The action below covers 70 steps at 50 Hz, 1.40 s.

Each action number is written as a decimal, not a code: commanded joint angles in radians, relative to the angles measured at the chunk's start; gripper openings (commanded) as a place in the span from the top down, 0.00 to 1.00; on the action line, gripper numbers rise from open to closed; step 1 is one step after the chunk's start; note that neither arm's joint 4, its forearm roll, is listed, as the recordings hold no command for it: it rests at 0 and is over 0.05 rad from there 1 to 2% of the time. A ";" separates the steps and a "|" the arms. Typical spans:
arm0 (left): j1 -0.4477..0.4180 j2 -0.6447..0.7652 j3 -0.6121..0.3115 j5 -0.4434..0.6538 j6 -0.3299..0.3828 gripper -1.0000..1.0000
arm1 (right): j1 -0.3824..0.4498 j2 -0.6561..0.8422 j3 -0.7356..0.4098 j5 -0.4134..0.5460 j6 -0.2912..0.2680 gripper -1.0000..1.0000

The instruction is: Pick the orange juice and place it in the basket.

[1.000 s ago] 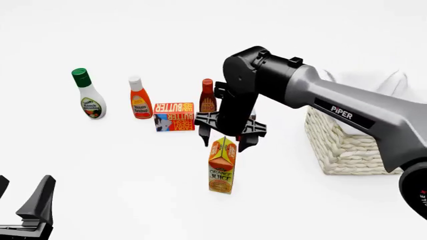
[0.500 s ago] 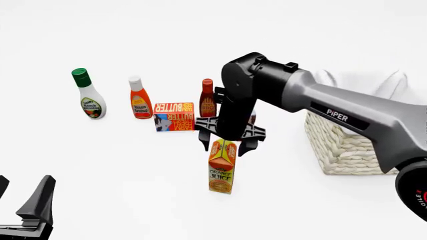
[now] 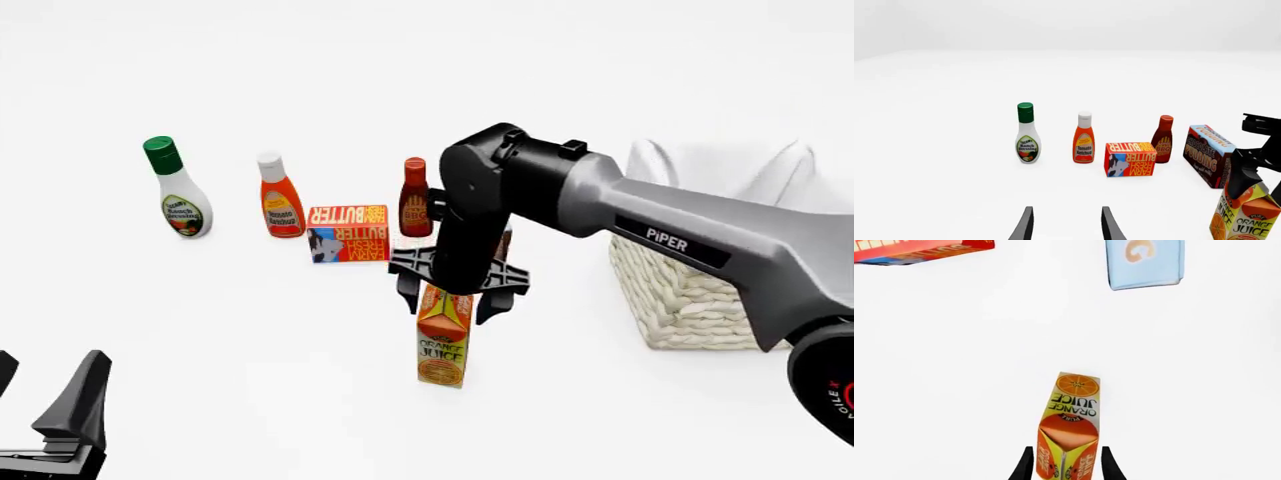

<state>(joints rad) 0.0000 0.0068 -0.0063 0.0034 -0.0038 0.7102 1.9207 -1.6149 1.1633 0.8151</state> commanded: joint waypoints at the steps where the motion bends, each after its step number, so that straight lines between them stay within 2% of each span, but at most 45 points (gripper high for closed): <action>1: 0.000 -0.002 0.001 0.001 0.001 0.00 | 0.004 -0.002 0.022 -0.018 0.008 0.00; 36: 0.000 -0.002 0.001 0.001 0.001 0.00 | 0.012 0.010 0.082 -0.075 0.022 0.00; 40: 0.000 -0.002 0.001 0.001 0.001 0.00 | -0.005 0.011 0.077 -0.066 0.007 0.00; 41: 0.000 -0.003 0.001 0.001 0.001 0.00 | -0.005 0.010 0.077 -0.066 0.008 1.00; 54: 0.000 -0.002 0.001 0.001 0.002 0.00 | -0.001 0.013 0.061 -0.056 0.001 1.00; 55: 0.000 -0.002 0.001 0.001 0.002 0.00 | -0.015 0.022 0.031 -0.034 -0.026 1.00; 58: 0.000 -0.003 0.001 0.001 0.001 0.00 | -0.008 0.009 0.045 -0.037 -0.009 1.00; 70: 0.000 -0.003 0.001 0.001 0.001 0.00 | -0.006 -0.004 -0.033 0.032 -0.020 1.00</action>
<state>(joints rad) 0.0000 0.0068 -0.0063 0.0034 -0.0037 0.7046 1.9293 -1.5982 1.1494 0.7814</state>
